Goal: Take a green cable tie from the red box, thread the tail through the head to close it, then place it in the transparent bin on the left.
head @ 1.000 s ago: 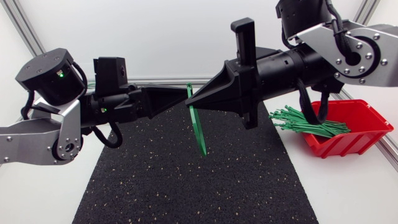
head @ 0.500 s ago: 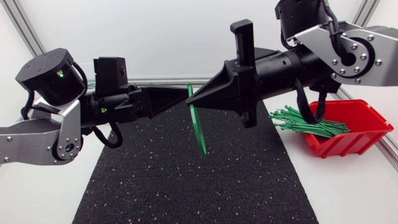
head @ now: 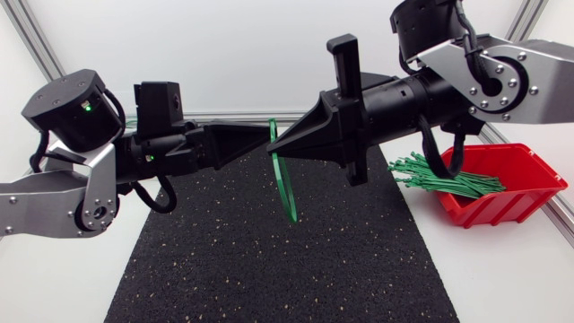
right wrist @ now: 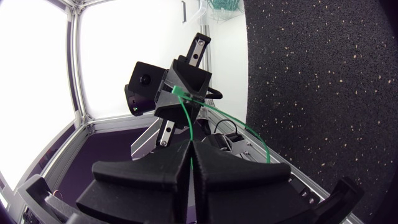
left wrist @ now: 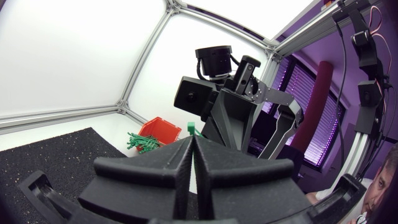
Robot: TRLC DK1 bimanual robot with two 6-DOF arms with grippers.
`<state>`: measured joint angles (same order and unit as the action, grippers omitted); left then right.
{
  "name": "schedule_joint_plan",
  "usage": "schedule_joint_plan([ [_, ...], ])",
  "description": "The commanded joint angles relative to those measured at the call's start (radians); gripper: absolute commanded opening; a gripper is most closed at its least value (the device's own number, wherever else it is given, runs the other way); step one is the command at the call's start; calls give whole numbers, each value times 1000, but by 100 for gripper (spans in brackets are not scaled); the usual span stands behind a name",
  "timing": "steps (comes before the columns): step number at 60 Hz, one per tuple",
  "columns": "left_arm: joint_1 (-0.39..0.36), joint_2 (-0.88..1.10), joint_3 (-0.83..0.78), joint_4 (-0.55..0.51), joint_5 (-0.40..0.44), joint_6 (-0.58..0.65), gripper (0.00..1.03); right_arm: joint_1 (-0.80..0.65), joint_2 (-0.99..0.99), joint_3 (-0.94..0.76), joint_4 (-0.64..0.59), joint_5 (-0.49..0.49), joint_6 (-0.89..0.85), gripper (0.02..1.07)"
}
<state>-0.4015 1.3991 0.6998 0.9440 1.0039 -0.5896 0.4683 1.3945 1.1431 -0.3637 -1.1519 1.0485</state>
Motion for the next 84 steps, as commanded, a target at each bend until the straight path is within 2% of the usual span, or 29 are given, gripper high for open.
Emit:
schedule_joint_plan([
  [1,-17,-23,-19,21,6,13,3,-7,1,35,5,6,30,7],
  [71,-30,-103,-46,21,10,8,3,-39,84,109,-4,32,42,7],
  [77,-25,-88,-42,21,10,13,3,-36,61,107,-9,34,38,9],
  [84,-19,-78,-36,21,10,19,3,-20,31,99,-12,32,35,21],
])
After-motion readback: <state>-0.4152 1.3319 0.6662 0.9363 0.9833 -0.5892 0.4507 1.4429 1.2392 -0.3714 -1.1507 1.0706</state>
